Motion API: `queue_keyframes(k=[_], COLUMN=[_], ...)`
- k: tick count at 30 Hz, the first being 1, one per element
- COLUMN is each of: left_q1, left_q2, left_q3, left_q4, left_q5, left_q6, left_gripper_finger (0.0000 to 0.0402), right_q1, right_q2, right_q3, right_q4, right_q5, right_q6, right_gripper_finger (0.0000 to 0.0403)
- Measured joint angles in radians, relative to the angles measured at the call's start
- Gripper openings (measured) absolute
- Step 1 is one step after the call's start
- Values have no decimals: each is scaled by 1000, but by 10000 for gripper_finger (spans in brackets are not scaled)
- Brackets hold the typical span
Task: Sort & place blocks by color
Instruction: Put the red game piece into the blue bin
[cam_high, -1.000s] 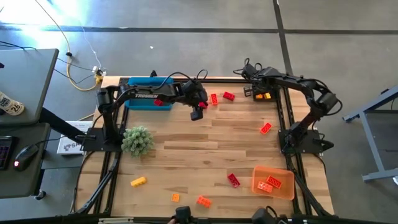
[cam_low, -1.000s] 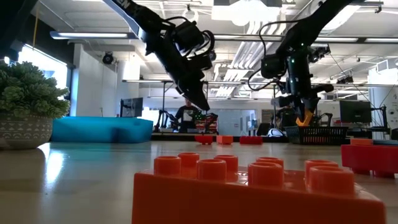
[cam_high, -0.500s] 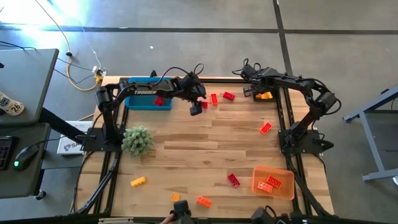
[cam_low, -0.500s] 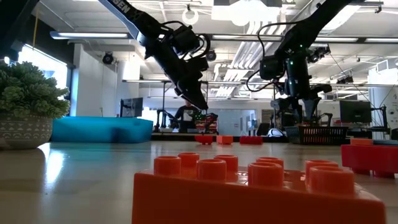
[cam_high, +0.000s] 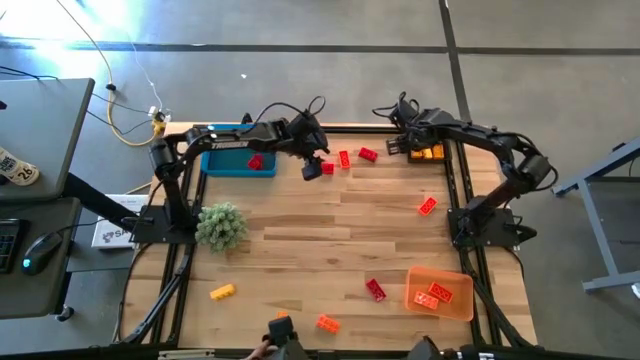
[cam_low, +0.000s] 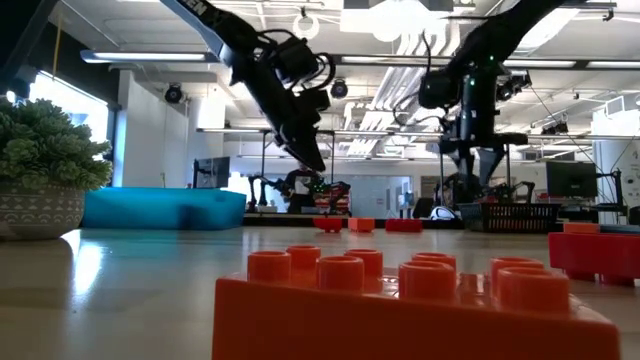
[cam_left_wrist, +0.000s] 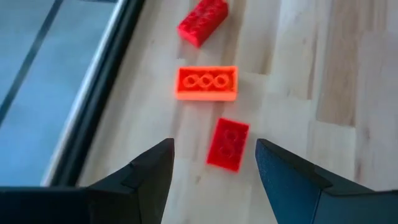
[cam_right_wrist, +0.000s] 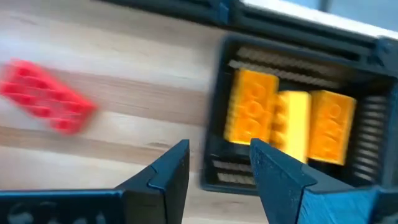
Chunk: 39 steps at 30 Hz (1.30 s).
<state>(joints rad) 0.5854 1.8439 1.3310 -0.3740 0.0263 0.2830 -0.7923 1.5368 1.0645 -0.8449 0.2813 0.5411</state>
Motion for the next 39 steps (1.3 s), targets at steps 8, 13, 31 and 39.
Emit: queue_keyframes(k=[8,13,31,39], left_q1=[41,77,232,259], left_q2=[-34,-34,-181,-211], left_q3=[119,199,245,244], left_q4=[-171,-285,-409,-408], left_q5=[-41,-46,-128,-128], left_q6=[27,47,42,22], left_gripper_finger=[213,213,213,213], right_q1=[46,57,46,19], right_q2=[-67,-69,-64,12], right_q3=[0,0,72,321], right_q4=[254,455,860,511], right_q5=[-146,-254,-367,-364], right_q6=[-7,-25,-358,-547], right_gripper_finger=[156,156,162,195])
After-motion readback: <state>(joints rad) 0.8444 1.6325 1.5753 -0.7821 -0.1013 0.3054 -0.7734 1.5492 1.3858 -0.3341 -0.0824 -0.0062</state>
